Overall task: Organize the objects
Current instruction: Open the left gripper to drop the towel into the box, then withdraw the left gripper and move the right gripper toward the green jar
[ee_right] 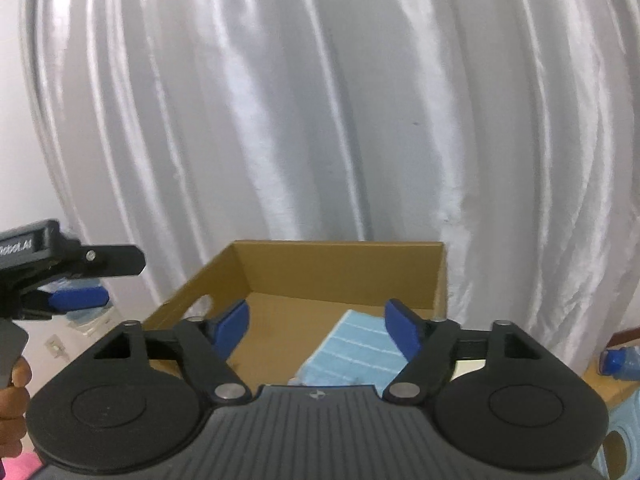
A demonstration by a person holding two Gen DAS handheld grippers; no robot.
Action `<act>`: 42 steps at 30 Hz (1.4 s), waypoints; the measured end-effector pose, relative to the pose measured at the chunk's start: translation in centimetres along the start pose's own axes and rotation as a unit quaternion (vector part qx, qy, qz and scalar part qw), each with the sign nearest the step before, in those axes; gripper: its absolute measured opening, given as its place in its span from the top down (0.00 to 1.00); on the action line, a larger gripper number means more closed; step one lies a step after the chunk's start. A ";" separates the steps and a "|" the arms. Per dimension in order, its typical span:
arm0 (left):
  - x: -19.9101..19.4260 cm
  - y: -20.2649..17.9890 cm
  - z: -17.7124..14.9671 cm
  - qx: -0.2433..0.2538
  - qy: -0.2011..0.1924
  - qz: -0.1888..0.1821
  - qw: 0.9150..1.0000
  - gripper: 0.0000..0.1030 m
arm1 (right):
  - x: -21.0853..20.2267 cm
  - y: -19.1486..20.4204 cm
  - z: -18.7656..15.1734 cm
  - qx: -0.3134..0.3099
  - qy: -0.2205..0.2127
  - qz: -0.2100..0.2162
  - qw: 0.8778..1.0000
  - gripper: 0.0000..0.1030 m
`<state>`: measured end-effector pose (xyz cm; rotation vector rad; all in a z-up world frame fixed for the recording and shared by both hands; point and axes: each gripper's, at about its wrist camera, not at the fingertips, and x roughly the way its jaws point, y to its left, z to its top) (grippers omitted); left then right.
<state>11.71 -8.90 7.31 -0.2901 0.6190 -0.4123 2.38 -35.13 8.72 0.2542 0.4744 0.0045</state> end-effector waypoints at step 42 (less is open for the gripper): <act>-11.0 10.0 -9.1 -0.023 -0.019 0.124 0.992 0.00 | 0.0 10.6 -4.6 -0.031 0.086 0.111 0.990 0.00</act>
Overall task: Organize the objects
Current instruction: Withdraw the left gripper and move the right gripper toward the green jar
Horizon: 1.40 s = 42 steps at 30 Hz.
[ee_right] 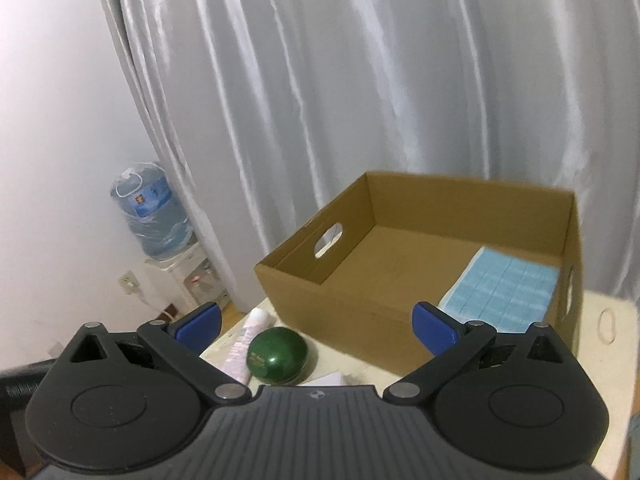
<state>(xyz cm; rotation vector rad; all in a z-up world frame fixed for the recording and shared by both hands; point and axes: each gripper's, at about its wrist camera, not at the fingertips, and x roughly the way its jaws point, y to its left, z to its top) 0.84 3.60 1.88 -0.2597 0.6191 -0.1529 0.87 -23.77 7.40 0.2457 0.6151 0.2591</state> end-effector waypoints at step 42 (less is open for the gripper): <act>1.4 0.7 -1.6 -0.010 0.025 0.015 1.000 0.00 | 3.6 1.1 -1.3 0.021 0.085 0.046 0.995 0.00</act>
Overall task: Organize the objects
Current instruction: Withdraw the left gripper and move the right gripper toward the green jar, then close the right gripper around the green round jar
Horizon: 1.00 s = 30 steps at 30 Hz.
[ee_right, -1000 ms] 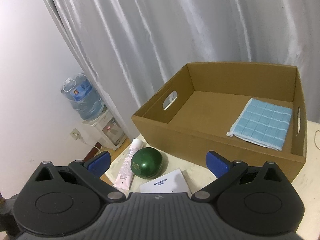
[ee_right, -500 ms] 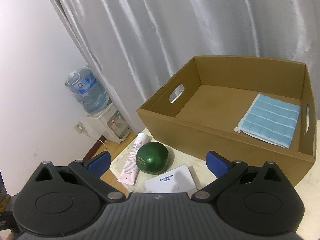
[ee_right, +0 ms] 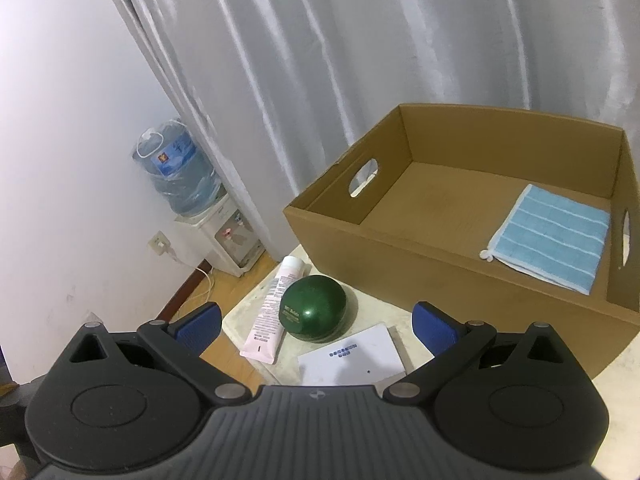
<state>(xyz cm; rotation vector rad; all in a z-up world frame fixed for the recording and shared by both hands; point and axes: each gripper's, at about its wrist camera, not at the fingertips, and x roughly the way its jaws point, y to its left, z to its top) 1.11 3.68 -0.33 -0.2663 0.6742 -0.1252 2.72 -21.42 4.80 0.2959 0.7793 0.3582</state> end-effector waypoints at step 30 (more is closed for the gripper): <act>10.9 -0.2 0.5 0.188 0.047 -0.026 0.981 0.26 | 14.8 -0.1 1.4 0.088 0.109 -0.021 0.990 0.16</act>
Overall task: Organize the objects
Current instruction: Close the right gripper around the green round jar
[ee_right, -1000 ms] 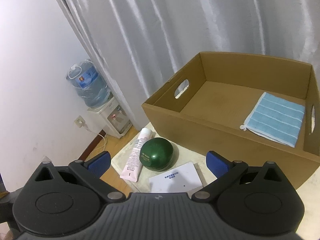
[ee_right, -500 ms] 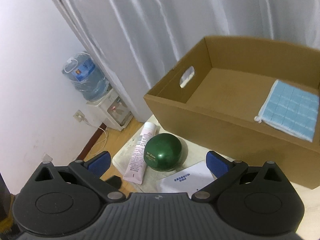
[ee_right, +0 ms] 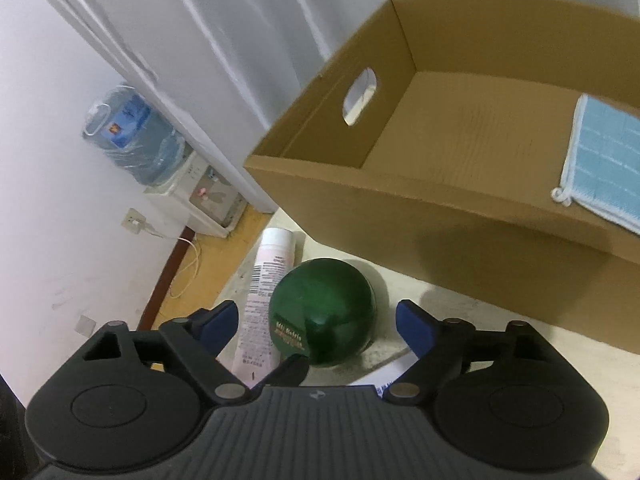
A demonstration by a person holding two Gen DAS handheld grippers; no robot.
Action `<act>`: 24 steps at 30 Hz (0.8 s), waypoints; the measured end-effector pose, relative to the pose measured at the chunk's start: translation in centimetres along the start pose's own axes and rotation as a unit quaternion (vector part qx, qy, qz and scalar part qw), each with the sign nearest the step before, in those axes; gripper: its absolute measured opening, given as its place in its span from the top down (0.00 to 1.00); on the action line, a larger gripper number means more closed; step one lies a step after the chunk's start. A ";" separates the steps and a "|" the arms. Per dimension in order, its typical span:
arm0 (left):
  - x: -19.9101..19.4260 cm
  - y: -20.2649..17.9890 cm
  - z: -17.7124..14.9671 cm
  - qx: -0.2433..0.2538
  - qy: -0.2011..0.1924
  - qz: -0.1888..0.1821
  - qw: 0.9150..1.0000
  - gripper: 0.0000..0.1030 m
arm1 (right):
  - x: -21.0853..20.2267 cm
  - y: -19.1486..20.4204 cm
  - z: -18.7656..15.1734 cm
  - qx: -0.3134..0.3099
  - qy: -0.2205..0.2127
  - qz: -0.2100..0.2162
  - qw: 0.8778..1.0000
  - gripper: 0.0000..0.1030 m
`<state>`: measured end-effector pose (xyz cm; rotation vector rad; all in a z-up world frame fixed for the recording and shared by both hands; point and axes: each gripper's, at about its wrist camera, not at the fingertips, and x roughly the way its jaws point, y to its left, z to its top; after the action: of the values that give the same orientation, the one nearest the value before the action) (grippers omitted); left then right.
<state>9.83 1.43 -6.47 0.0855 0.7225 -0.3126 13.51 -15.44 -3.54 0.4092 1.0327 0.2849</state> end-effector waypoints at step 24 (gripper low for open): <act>1.8 1.9 -1.1 -0.045 0.049 -0.076 0.995 0.32 | 5.1 -1.2 0.3 0.042 0.046 0.002 0.998 0.20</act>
<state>11.02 3.01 -8.54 -0.0399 0.8410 -0.4237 16.31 -14.43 -7.90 0.4770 1.1372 0.2659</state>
